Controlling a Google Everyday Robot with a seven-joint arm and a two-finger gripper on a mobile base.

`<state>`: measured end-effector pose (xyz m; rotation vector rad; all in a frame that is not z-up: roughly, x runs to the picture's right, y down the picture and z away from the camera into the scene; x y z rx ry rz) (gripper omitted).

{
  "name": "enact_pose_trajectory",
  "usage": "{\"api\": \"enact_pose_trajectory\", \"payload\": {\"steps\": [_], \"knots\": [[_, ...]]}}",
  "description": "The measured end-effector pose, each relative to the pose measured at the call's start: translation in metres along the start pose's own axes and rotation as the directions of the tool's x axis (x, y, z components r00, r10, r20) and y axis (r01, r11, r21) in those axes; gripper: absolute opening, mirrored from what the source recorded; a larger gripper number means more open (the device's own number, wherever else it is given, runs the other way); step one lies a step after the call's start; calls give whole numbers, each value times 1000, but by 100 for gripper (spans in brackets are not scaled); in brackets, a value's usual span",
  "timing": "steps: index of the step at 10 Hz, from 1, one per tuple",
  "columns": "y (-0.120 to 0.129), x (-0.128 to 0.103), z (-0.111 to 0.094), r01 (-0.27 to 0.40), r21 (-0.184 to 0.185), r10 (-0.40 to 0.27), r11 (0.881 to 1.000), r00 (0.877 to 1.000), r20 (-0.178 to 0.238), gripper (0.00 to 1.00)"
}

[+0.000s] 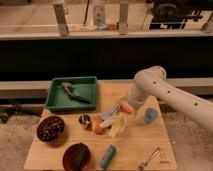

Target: Place banana in paper cup

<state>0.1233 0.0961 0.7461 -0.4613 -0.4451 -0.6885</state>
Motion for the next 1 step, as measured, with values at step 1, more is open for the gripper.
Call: {"api": "enact_pose_trajectory", "payload": {"steps": [1], "knots": [[0,0,0,0,0,0,1000,1000,0,80]]}}
